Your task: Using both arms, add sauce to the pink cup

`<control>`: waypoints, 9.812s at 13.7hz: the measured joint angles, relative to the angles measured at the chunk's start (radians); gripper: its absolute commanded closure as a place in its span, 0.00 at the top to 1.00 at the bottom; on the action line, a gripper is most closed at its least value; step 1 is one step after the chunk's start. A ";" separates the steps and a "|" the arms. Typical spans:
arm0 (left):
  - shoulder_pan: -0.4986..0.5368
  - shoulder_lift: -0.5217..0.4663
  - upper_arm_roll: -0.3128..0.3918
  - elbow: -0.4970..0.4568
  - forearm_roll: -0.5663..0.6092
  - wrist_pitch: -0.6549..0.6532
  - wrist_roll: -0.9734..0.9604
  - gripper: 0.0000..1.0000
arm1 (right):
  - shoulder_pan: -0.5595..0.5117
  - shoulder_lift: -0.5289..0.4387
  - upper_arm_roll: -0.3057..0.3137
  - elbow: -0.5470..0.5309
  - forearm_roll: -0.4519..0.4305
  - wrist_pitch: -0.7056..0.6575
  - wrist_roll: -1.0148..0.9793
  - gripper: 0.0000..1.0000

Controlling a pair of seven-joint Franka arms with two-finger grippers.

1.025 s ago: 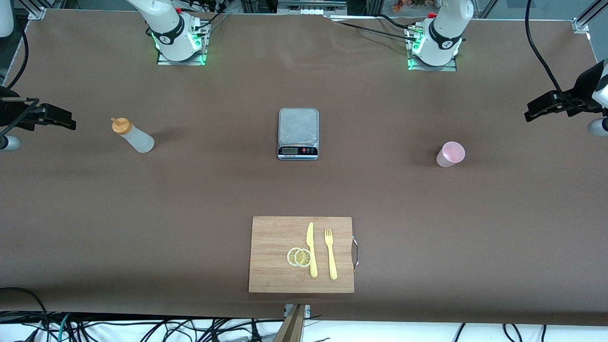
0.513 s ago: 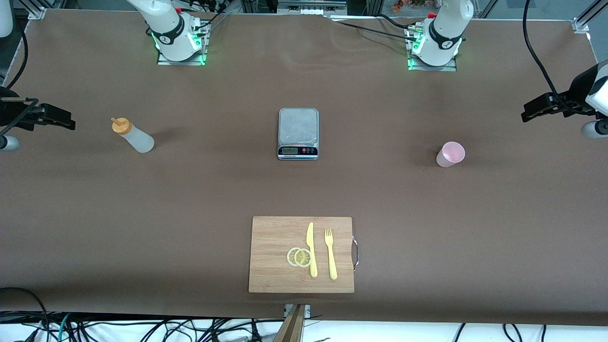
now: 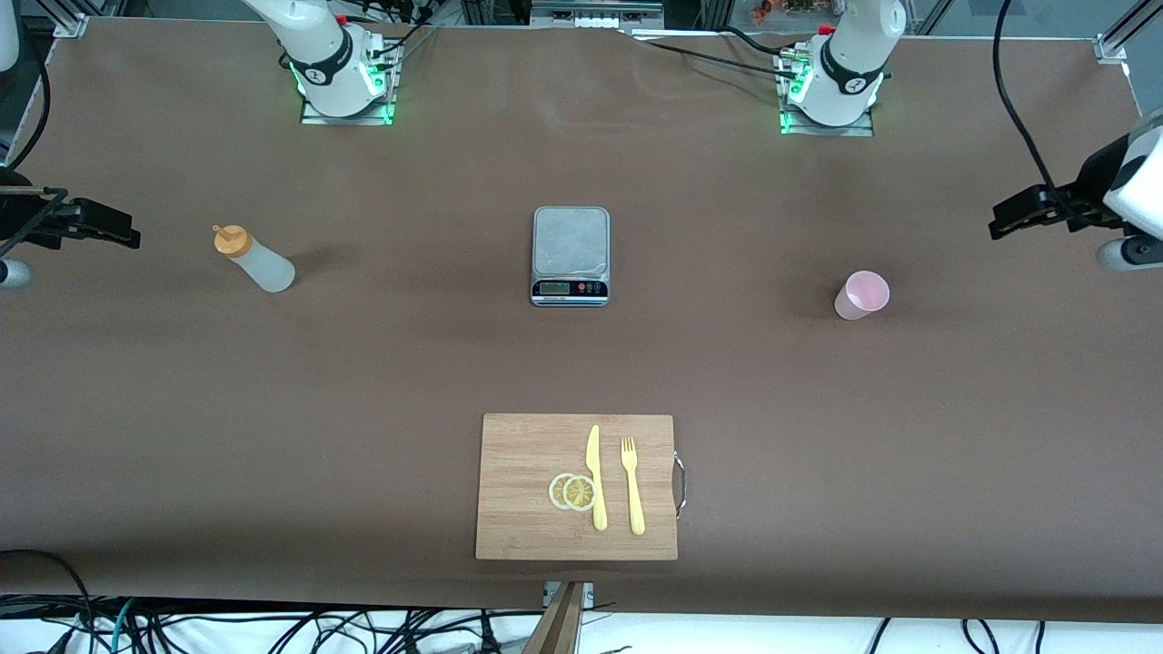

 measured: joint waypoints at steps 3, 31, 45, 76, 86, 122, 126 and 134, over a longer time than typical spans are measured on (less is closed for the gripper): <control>0.000 -0.048 0.000 -0.204 0.000 0.175 0.014 1.00 | 0.000 0.003 0.000 0.000 0.000 0.000 0.000 1.00; 0.043 0.140 0.003 -0.770 0.043 0.915 0.165 0.76 | 0.015 0.016 0.014 0.000 0.006 0.006 0.001 1.00; 0.045 0.118 -0.017 -0.742 0.043 0.873 0.152 0.00 | 0.016 0.018 0.014 0.000 0.006 0.006 0.001 1.00; -0.413 0.539 -0.496 -0.203 0.012 0.741 -1.126 0.00 | -0.218 0.199 -0.001 -0.020 0.177 0.019 -1.080 1.00; -0.436 0.545 -0.455 -0.160 0.043 0.690 -1.127 0.99 | -0.347 0.251 -0.002 -0.178 0.350 0.004 -1.484 1.00; 0.141 0.160 -0.104 0.165 0.059 0.141 -0.121 1.00 | -0.548 0.543 0.041 -0.440 0.772 0.005 -2.464 1.00; -0.128 0.023 0.122 0.162 0.037 -0.009 -0.121 1.00 | -0.542 0.543 0.061 -0.440 0.781 0.004 -2.464 0.93; -0.165 -0.022 0.165 0.036 -0.018 0.034 -0.060 1.00 | -0.511 0.552 0.078 -0.436 0.781 0.003 -2.465 0.00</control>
